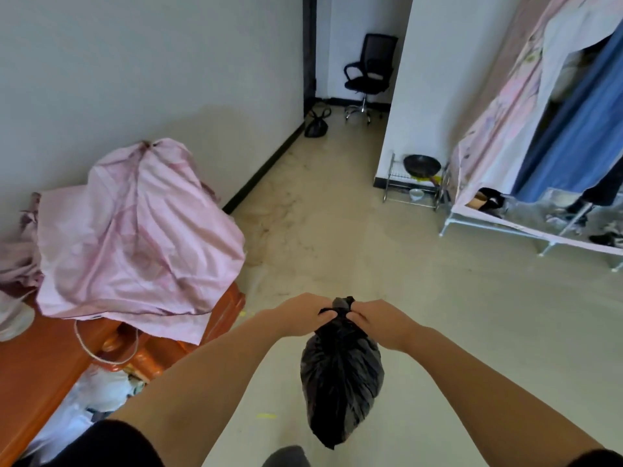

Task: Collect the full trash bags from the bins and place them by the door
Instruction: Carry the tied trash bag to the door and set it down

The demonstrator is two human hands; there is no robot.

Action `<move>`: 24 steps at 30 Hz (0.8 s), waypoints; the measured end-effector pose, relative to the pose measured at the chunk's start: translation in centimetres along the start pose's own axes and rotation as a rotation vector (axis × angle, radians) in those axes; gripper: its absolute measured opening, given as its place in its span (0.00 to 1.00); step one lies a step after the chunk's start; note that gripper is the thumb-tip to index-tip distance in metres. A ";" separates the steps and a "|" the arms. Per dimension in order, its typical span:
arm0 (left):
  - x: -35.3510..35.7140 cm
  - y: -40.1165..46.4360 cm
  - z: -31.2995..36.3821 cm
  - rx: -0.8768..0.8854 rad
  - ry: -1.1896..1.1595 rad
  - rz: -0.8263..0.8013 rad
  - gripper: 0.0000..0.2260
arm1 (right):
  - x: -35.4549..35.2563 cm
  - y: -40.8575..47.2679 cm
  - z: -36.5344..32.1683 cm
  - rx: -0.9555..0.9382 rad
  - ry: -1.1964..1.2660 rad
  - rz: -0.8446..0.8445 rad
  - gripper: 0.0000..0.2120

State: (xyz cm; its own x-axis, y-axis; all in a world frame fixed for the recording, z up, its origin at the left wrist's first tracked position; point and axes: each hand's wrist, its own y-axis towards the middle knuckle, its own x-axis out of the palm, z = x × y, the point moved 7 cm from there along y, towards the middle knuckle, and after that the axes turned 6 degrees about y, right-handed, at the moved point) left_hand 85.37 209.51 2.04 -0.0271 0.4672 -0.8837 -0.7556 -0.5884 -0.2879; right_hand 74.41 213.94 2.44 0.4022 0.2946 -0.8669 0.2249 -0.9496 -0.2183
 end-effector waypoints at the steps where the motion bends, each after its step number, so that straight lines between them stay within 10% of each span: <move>1: -0.9 2.1 -0.8 0.000 -0.001 -0.001 0.13 | -1.0 1.9 1.2 0.006 0.004 0.003 0.13; 24: -25.9 52.5 -25.2 0.045 0.084 -0.053 0.14 | -25.4 49.8 26.0 0.101 0.065 0.032 0.13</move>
State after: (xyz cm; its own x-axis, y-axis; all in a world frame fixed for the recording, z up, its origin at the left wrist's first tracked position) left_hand 62.86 149.90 0.50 0.0670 0.4387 -0.8961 -0.7829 -0.5336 -0.3197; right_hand 52.36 156.34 1.91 0.4654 0.2670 -0.8439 0.1221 -0.9637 -0.2376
